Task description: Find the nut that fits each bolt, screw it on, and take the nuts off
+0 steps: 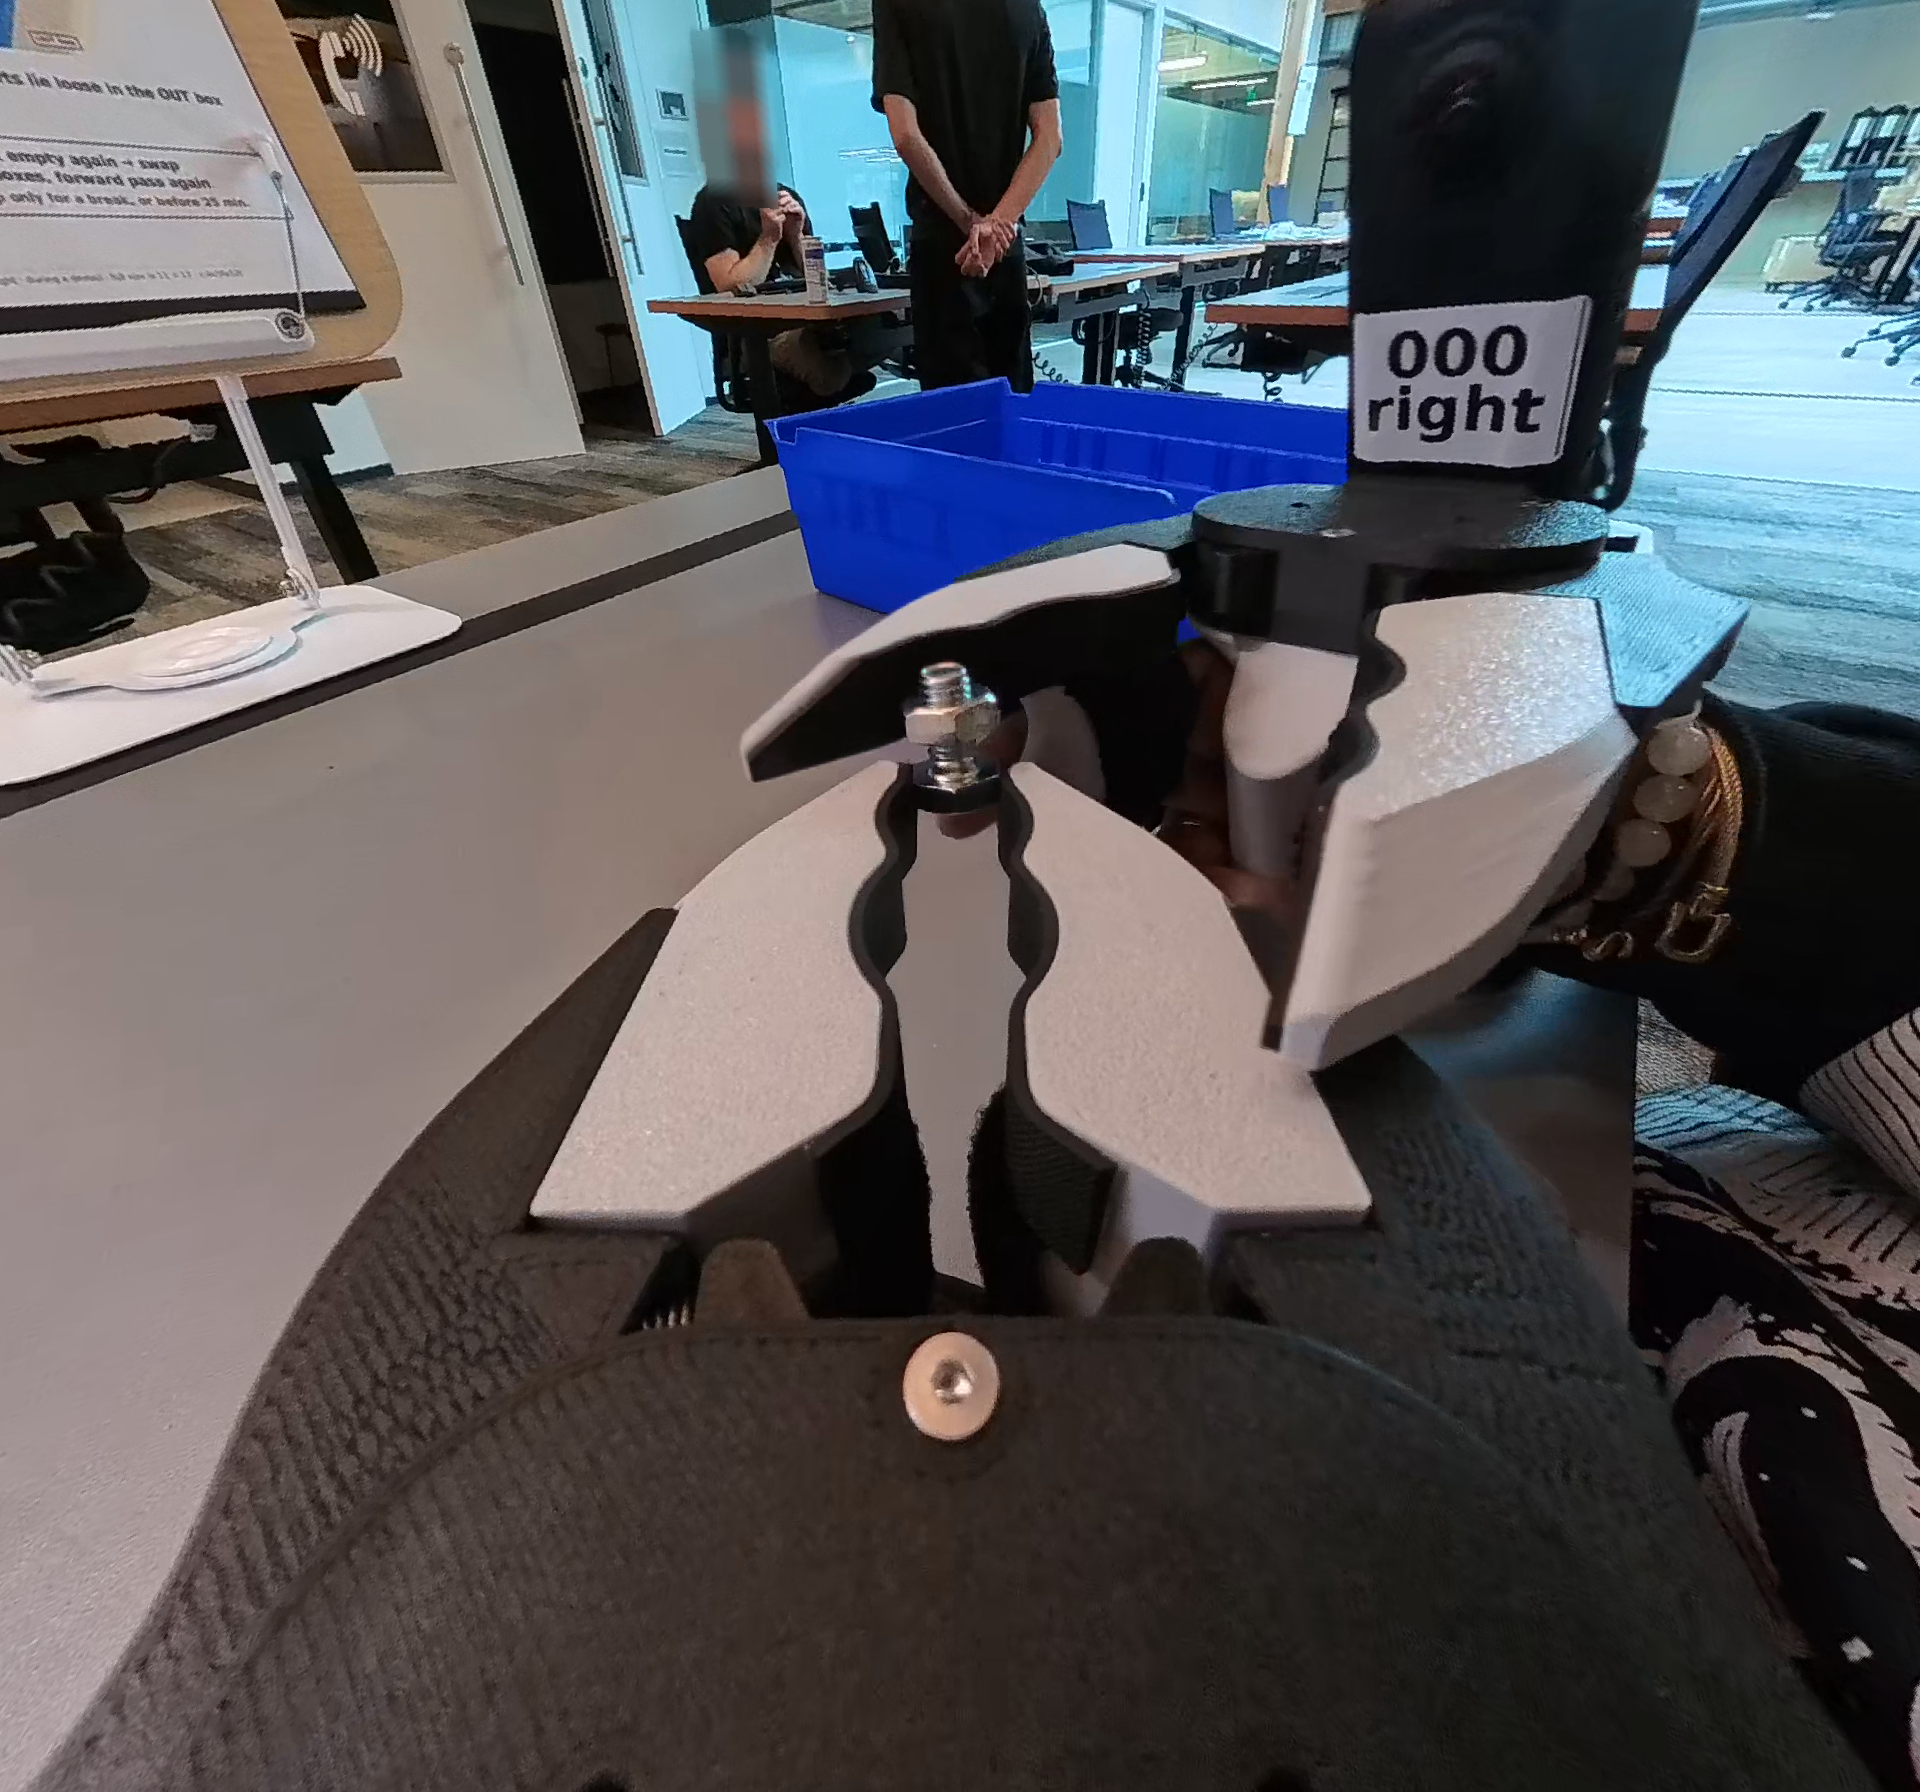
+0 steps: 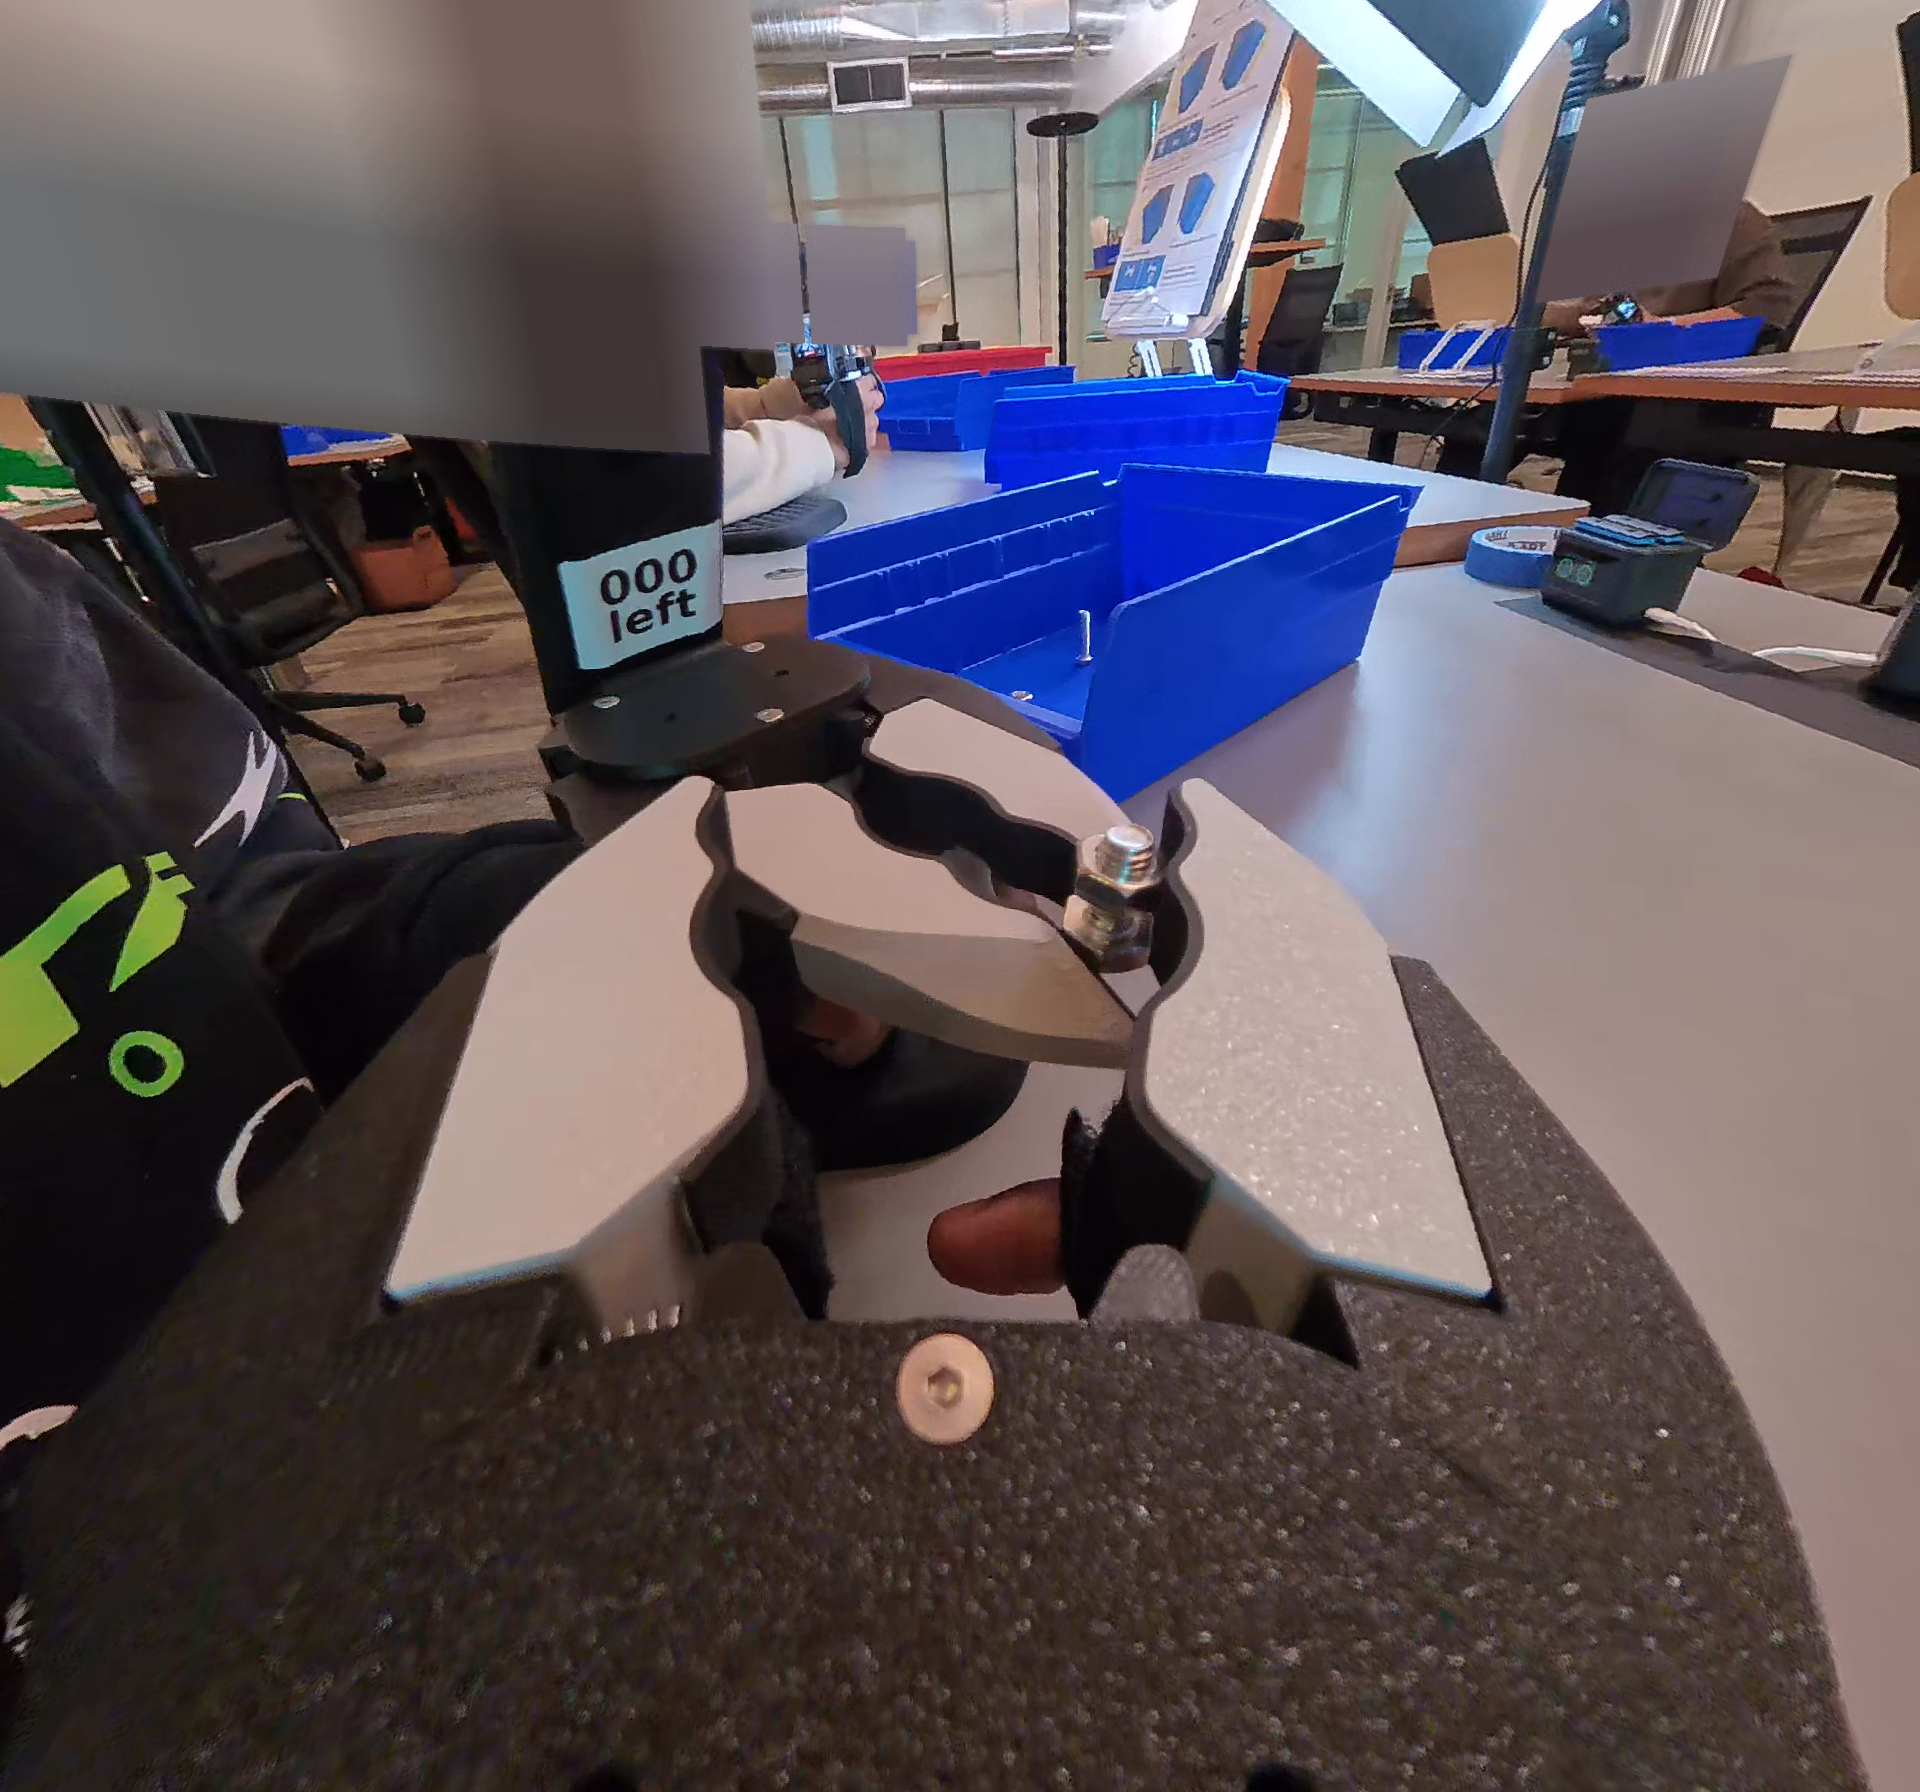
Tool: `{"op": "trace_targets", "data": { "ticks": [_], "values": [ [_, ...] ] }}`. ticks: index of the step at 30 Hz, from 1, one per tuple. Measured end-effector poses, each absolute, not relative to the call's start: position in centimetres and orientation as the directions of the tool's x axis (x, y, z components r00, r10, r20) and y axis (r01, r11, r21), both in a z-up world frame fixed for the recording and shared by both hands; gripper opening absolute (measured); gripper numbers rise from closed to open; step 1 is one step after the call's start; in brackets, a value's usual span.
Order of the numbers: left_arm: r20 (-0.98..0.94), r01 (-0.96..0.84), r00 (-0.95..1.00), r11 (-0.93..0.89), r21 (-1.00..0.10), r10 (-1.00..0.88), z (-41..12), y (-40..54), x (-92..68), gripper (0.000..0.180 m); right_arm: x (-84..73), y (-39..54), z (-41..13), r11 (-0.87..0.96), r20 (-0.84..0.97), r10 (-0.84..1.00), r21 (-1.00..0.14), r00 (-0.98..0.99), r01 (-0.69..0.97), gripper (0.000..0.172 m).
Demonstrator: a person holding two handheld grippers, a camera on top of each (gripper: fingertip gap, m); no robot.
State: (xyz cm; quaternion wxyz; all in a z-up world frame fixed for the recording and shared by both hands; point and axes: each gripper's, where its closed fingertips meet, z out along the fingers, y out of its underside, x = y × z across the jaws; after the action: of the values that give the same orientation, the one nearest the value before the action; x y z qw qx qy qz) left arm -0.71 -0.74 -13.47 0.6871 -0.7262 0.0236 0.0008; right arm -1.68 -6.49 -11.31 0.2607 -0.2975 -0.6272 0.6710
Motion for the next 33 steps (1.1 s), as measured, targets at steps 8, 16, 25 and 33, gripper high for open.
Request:
{"op": "trace_targets", "data": {
  "ticks": [8, 16, 25, 33],
  "values": [
    [-0.021, -0.022, 1.000, -0.048, -0.999, -0.021, -13.4, -0.8, -1.0, 0.015, 0.1, -5.1, -11.3, -0.114, -0.094, 0.762, -0.993, -0.641, 0.011, 0.076],
    [-0.023, -0.024, 1.000, -0.052, -0.998, -0.021, -13.4, -0.8, -0.9, 0.015, 1.5, -3.9, -10.8, -0.152, -0.103, 0.763, -0.988, -0.638, -0.023, 0.052],
    [-0.016, -0.017, 1.000, -0.049, -0.999, -0.022, -13.4, -0.8, -1.0, 0.015, -0.8, -5.2, -11.0, -0.104, -0.080, 0.760, -0.995, -0.645, 0.000, 0.071],
    [-0.034, -0.035, 0.999, -0.053, -0.998, -0.019, -13.4, -0.8, -0.9, 0.015, 0.1, -1.9, -10.1, -0.094, -0.113, 0.808, -0.994, -0.579, 0.063, 0.020]
  ]
}}
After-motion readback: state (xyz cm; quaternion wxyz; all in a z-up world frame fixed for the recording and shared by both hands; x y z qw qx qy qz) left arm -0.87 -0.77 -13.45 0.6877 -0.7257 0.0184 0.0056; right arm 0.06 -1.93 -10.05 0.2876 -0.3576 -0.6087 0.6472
